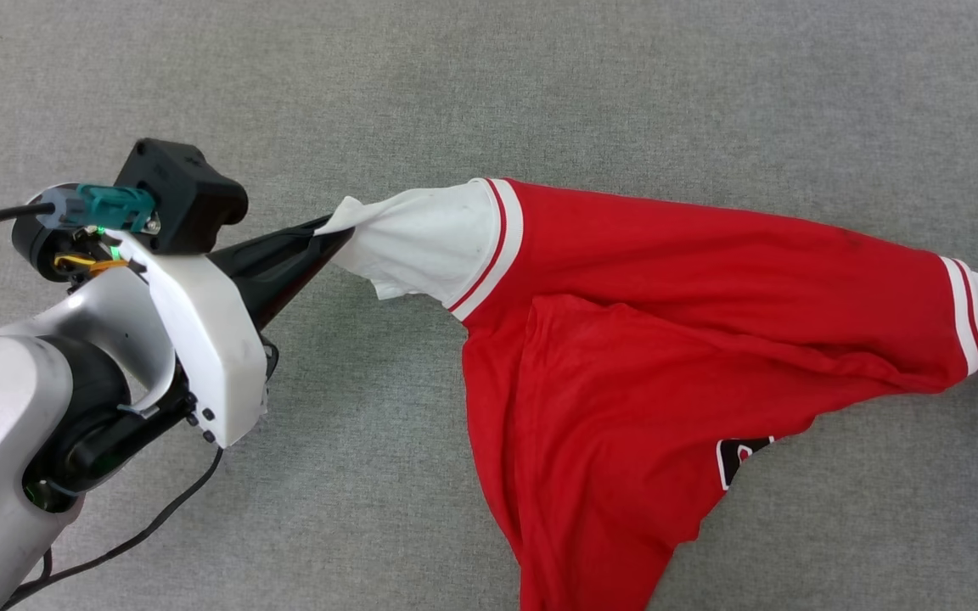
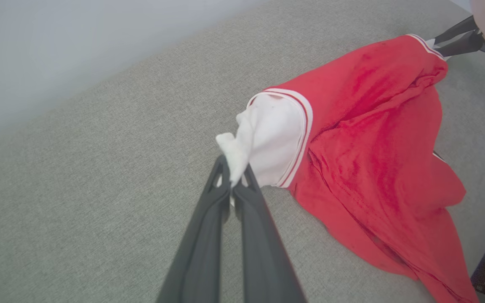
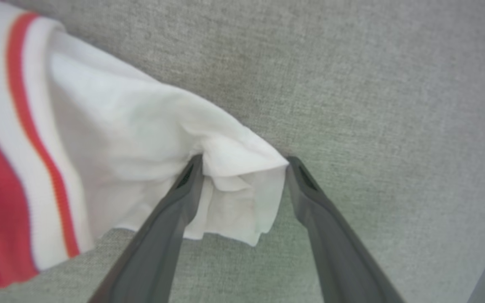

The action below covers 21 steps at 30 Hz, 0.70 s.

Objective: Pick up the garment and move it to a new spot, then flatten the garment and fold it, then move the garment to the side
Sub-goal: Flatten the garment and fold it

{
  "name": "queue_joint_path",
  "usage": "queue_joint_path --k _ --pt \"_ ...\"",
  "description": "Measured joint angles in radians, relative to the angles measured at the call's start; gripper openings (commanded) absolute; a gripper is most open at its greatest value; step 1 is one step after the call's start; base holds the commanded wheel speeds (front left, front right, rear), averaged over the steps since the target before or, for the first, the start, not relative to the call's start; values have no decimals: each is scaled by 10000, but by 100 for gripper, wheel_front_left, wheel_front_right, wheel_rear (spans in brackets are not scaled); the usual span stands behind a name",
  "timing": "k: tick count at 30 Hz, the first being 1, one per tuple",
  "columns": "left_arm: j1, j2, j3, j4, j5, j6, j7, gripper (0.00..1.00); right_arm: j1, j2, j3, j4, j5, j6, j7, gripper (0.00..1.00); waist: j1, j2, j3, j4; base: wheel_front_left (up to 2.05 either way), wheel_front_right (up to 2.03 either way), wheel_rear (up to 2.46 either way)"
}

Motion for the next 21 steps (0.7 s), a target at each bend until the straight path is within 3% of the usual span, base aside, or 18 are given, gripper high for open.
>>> queue_joint_path --k 1,2,3,14,21 --pt "10 6 4 2 2 8 -40 0 -1 -17 38 71 56 -4 -44 100 0 0 4 1 0 0 0" --pt "13 6 10 6 0 10 -54 0 -1 -31 90 115 100 -15 -75 45 0 0 5 -4 0 0 0" --pt "20 6 17 21 0 19 -69 0 -2 -54 155 159 117 -15 -144 0 0 0 2 -15 0 0 0" --pt "225 127 328 742 -38 221 -525 0 -341 -345 704 759 -15 10 -2042 0 1 0 -717 -343 0 0 0" --pt "731 443 706 913 -330 499 -930 0 -941 -817 1285 100 23 10 -3365 0 1 0 -1764 -622 0 0 0"
